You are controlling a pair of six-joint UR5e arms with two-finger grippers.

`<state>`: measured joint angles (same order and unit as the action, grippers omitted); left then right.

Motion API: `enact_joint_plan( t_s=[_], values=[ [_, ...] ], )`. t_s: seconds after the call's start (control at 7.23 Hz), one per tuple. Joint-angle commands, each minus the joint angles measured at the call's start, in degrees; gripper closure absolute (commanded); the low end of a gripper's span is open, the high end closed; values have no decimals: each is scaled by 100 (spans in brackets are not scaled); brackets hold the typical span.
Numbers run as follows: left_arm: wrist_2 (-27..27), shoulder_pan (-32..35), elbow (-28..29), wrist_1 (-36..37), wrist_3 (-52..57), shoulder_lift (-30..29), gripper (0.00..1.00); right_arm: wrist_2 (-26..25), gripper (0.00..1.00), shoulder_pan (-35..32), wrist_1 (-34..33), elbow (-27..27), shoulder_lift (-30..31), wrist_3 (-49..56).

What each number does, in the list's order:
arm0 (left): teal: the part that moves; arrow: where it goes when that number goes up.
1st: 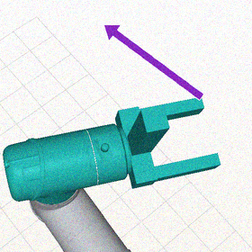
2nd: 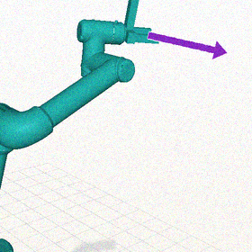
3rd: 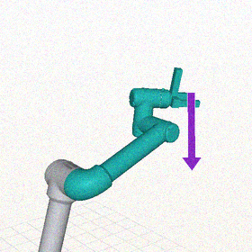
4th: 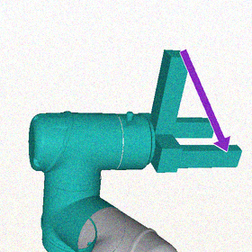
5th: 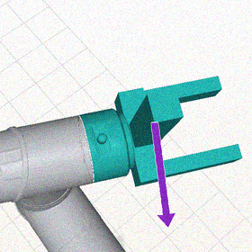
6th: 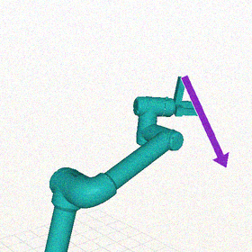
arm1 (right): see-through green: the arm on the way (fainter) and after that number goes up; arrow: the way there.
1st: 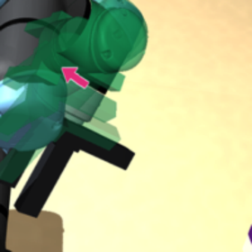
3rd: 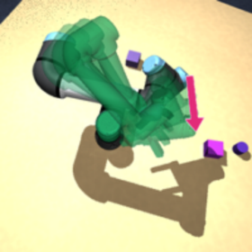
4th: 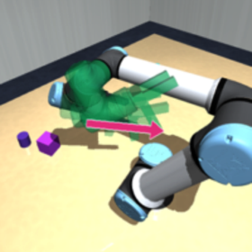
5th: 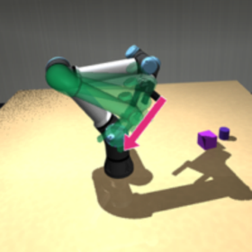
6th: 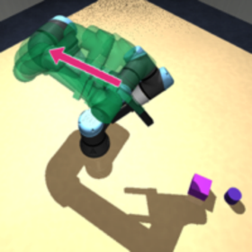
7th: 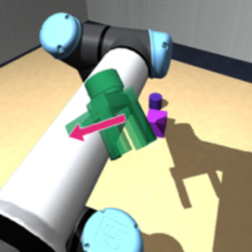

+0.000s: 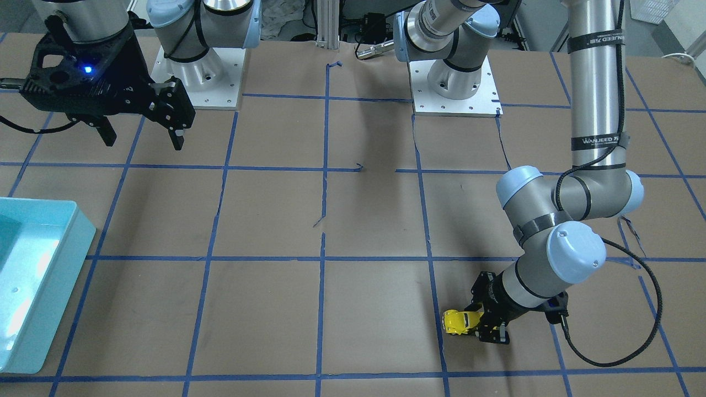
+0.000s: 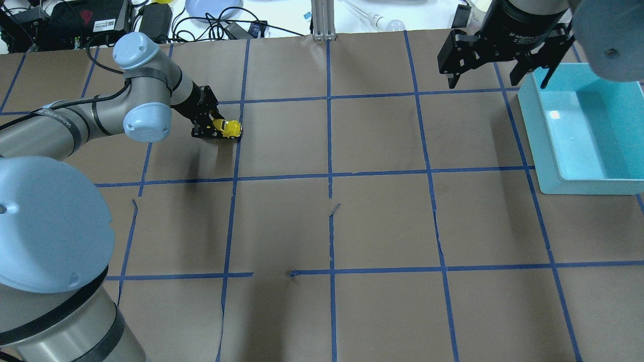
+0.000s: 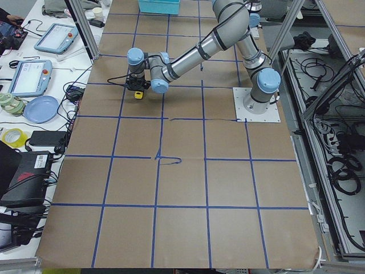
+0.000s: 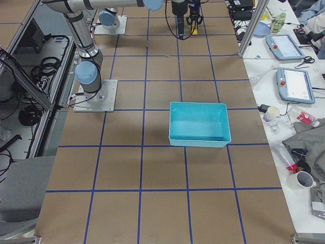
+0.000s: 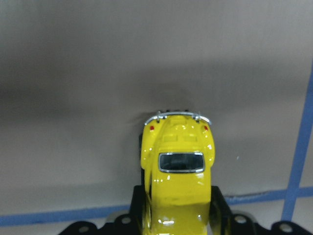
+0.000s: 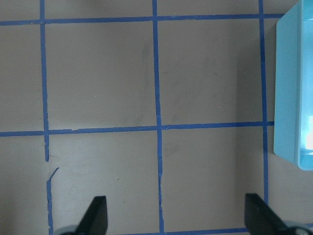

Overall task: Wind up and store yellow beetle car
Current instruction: 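Drag the car back toward the robot with the left gripper to wind it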

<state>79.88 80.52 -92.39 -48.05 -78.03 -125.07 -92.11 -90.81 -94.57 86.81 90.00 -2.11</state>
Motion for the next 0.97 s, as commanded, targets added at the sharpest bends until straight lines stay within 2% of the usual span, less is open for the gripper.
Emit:
enact_joint_plan(
  t_s=[0.0, 0.69, 0.83],
  values=[
    [185, -142, -25, -2, 120, 0, 100, 0, 0, 2, 0, -6, 0, 0],
    [229, -537, 28, -2, 200, 18, 100, 0, 0, 2, 0, -6, 0, 0],
    [456, -546, 28, 6, 200, 0, 100, 0, 0, 2, 0, -6, 0, 0]
  ],
)
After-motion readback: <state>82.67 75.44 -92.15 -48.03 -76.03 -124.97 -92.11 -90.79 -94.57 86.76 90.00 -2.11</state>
